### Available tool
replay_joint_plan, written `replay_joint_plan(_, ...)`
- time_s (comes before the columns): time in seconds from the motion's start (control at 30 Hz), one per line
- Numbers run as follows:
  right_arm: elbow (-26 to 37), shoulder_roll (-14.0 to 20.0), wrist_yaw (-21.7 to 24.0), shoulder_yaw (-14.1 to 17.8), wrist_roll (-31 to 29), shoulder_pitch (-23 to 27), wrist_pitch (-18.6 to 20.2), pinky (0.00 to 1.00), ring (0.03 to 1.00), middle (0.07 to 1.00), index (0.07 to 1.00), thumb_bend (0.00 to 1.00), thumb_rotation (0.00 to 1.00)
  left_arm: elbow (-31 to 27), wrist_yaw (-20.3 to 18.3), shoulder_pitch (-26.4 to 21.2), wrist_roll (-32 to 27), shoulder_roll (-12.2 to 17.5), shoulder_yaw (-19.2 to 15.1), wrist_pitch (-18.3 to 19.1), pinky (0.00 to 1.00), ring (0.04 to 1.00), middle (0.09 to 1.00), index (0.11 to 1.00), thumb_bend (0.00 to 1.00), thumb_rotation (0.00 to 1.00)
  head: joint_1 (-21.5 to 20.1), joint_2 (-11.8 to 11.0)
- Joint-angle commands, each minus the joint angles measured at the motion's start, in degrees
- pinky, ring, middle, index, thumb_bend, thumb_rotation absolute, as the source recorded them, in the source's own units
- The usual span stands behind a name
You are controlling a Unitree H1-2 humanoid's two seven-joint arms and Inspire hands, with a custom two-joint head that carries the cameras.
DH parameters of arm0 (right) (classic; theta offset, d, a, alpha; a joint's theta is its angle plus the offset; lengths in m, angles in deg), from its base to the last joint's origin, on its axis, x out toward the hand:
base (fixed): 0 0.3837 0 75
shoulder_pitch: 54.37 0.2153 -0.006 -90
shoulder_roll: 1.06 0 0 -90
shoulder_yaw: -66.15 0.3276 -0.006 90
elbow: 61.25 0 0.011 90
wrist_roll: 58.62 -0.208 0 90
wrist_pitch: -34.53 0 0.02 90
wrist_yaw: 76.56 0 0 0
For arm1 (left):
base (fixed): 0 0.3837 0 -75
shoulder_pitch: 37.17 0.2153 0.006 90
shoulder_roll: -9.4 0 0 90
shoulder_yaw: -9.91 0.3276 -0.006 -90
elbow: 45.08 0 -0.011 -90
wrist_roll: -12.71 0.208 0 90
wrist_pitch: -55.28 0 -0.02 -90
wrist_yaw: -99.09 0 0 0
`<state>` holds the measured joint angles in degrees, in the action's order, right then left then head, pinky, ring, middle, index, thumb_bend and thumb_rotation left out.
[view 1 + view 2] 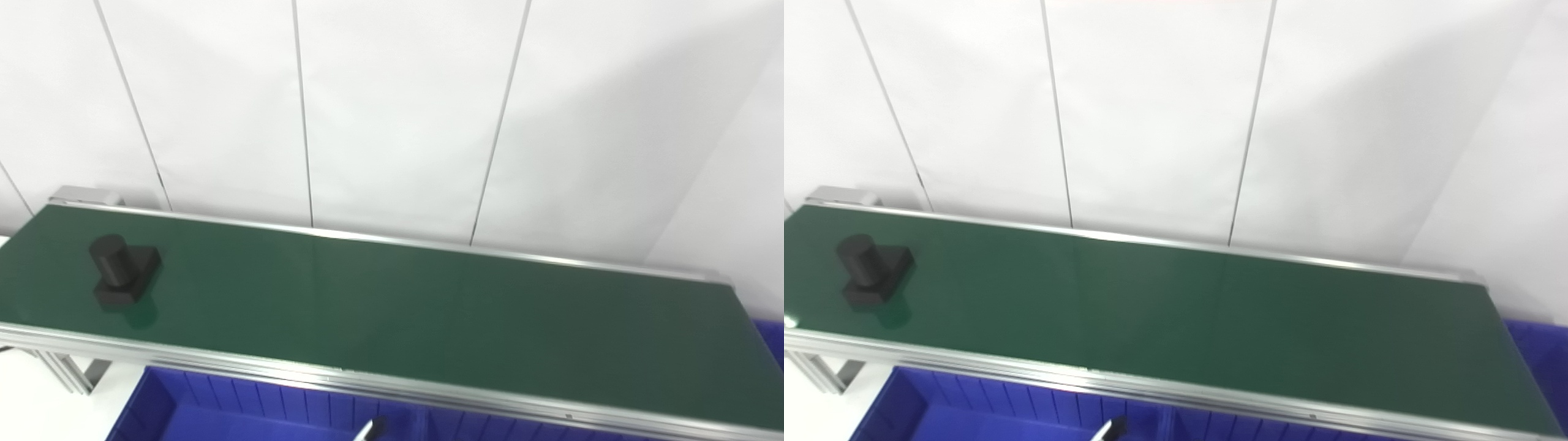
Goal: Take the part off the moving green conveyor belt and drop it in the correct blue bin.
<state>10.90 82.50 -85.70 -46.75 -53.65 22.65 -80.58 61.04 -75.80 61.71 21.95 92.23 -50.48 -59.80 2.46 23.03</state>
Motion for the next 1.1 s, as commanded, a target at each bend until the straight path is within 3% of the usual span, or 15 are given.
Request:
replay_joint_plan(0.0,0.65,-0.03,0.52,0.35,-0.91,0.30,-1.82,0.94,0.973,0.974,0.956,1.00,0.96,-0.14,2.01,-1.26,-0.16,0.22,0.60,-1.85,0.96,0.990,0.972,1.000,1.00,0.98,0.45,-0.28)
replay_joint_plan(0.43,0.57,0.50,3.50,2.55,-2.51,0.20,-1.82,1.00,0.998,0.998,0.987,1.00,0.95,1.67,5.14,-2.73,0.40,0.10,3.87,-1.85,0.90,0.984,0.971,0.999,1.00,0.96,6.74,-0.69)
replay_joint_plan(1.07,1.04,0.15,6.20,4.72,-2.92,-0.17,-1.82,1.00,1.000,1.000,1.000,1.00,0.95,2.02,7.39,-3.54,0.86,0.06,5.47,-1.85,0.86,0.957,0.953,0.979,1.00,0.96,7.71,0.02)
